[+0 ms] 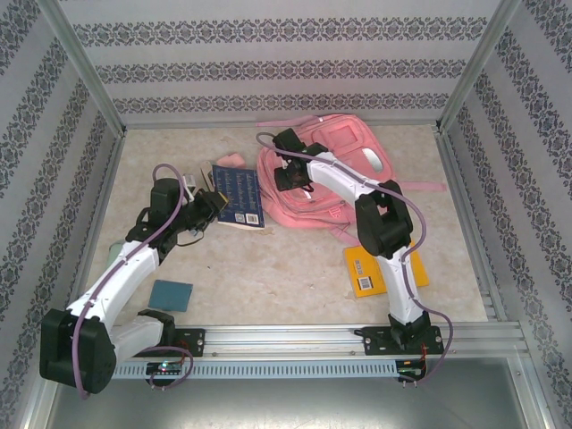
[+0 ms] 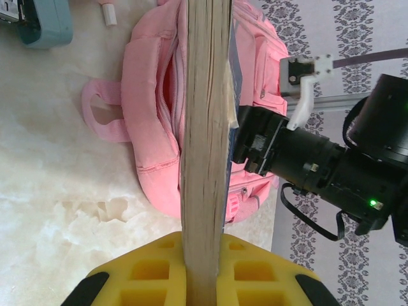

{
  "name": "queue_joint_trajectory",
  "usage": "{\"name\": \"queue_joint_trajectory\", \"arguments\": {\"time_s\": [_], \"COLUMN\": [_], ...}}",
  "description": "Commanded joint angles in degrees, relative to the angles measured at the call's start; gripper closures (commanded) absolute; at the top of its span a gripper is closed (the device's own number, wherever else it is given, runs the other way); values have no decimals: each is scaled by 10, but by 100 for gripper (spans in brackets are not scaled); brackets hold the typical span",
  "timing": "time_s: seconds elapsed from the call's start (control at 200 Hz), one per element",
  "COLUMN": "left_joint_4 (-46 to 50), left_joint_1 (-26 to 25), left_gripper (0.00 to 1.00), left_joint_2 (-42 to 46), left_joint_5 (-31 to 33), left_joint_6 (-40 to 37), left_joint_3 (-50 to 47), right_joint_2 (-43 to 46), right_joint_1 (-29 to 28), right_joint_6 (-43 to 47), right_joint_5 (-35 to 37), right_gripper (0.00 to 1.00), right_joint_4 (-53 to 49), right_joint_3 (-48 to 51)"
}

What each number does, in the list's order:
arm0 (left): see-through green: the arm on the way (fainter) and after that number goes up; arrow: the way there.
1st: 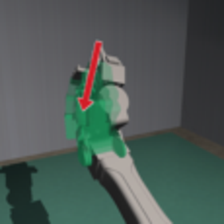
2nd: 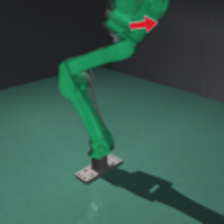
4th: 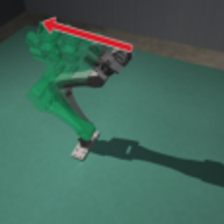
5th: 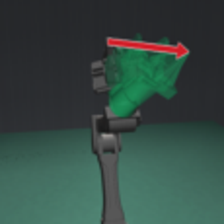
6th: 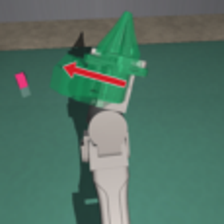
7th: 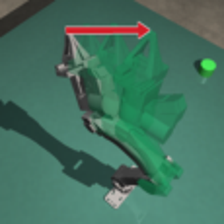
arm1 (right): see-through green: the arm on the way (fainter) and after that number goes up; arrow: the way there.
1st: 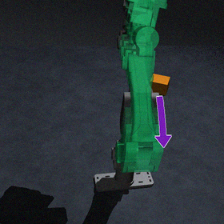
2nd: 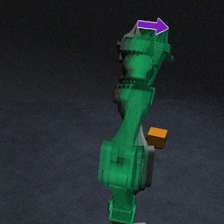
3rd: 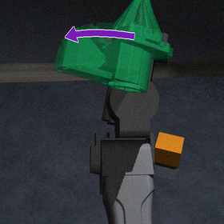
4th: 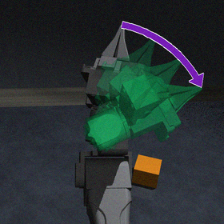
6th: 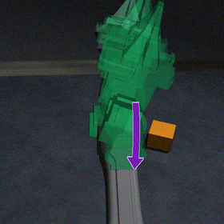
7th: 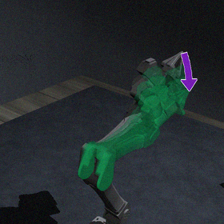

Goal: Pack the student bag

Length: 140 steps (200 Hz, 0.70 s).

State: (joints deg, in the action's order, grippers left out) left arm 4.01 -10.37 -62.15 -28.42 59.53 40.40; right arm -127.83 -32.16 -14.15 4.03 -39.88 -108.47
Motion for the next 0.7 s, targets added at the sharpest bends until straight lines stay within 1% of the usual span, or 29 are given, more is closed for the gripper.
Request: {"name": "queue_joint_trajectory", "arguments": {"time_s": [0.0,0.09,0.315,0.515,0.6,0.694], "left_joint_4": [-3,-3,-45,-140,-179,-227], "left_joint_1": [7,8,7,3,-5,-22], "left_gripper": [100,100,100,99,100,100], "left_joint_2": [15,15,1,-42,-68,-110], "left_joint_5": [-4,-3,-9,-6,4,11], "left_joint_6": [-14,-14,4,51,65,85], "left_joint_3": [-2,-5,-20,-38,-37,-29], "right_joint_2": [-13,1,80,148,171,192], "right_joint_1": [-7,-7,-7,4,17,40], "right_joint_6": [19,19,13,5,-8,-38], "right_joint_5": [51,47,29,1,-21,-67], "right_gripper": [76,100,100,100,100,100], "right_joint_4": [-34,-30,-22,-34,-42,-40], "right_joint_3": [-19,-7,4,-23,-36,-39]}}
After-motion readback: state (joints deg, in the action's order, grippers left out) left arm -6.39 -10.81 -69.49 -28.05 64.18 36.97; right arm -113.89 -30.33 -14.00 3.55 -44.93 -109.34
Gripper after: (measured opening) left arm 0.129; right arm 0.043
